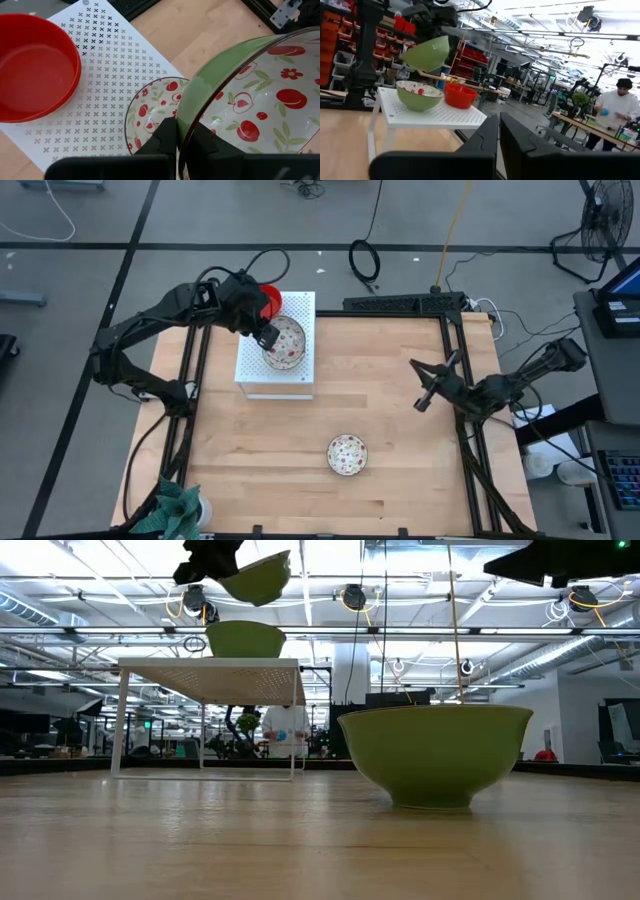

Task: Pick & Place Mini bowls
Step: Stack the bottom white patterned bowl on top of the white patterned bowl on the shelf

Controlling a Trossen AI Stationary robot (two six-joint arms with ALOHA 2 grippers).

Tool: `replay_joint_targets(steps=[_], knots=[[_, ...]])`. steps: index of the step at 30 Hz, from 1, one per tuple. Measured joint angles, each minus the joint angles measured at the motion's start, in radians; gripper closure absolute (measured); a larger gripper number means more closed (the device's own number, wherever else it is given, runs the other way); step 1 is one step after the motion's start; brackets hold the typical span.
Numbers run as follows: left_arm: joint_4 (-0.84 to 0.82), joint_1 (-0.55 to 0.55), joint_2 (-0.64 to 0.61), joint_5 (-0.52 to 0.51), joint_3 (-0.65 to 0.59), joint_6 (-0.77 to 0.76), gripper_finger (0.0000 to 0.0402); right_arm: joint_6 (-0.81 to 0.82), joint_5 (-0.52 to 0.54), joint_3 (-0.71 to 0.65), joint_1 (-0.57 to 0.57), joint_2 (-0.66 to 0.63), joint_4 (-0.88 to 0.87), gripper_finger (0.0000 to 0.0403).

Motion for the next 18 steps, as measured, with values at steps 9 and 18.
replay_joint_targets(steps=[9,18], knots=[[-0.016,0.003,0.0,-0.023,0.0,-0.017,0.0389,0.097,-0.17,-0.001,0.0,-0.104,-0.239,0.0402],[-0.022,0.003,0.0,-0.025,0.0,-0.02,0.0389,0.29,-0.413,0.057,-0.048,-0.175,-0.542,0.0403]])
